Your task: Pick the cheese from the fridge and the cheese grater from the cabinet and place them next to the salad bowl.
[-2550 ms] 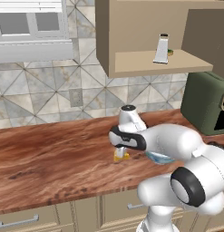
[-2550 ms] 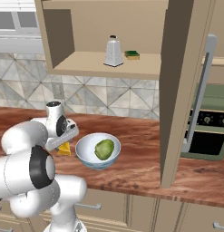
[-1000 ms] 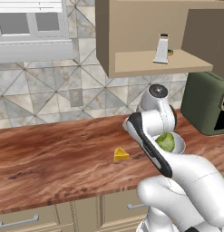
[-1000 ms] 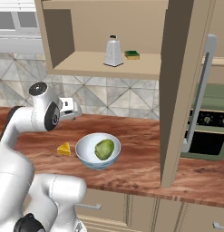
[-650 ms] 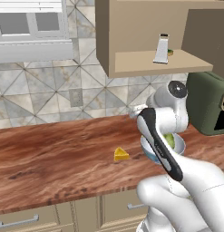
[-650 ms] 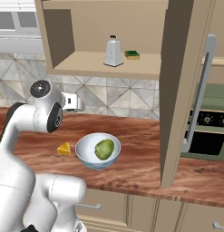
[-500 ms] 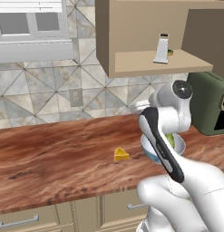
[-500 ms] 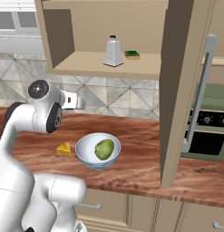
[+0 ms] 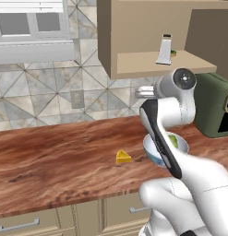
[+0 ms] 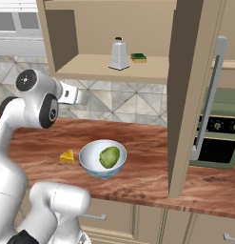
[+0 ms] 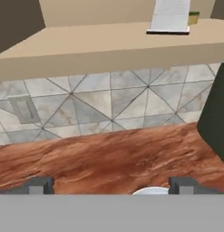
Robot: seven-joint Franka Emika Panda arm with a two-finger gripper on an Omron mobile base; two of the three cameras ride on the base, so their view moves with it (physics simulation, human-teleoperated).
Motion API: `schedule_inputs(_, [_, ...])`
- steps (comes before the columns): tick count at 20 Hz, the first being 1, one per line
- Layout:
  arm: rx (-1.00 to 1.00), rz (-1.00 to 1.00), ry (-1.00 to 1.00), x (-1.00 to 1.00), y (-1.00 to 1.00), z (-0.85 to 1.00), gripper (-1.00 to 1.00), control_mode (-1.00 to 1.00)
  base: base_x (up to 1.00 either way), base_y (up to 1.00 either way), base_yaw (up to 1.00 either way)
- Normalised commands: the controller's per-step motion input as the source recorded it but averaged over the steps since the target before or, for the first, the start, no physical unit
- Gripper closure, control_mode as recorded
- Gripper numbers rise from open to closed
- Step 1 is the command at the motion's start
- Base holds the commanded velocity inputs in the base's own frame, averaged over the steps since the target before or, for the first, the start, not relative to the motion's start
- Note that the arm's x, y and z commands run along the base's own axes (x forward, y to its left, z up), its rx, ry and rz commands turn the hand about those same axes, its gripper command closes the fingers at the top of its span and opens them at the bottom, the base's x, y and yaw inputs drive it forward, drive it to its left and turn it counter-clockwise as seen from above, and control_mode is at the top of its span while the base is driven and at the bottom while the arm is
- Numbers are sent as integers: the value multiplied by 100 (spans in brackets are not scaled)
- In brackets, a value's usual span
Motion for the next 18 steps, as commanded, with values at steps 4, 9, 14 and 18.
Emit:
schedule_inputs(4, [0,-11,-9,4,-13,63,-100,-100,0,0,0])
schedule_inputs(9, [0,-1,-7,7,-16,54,-100,-100,0,0,0])
schedule_inputs(14, [0,0,-7,9,-29,44,-100,-100,0,0,0])
schedule_inputs(18, [0,-1,-8,13,-26,40,-100,-100,0,0,0])
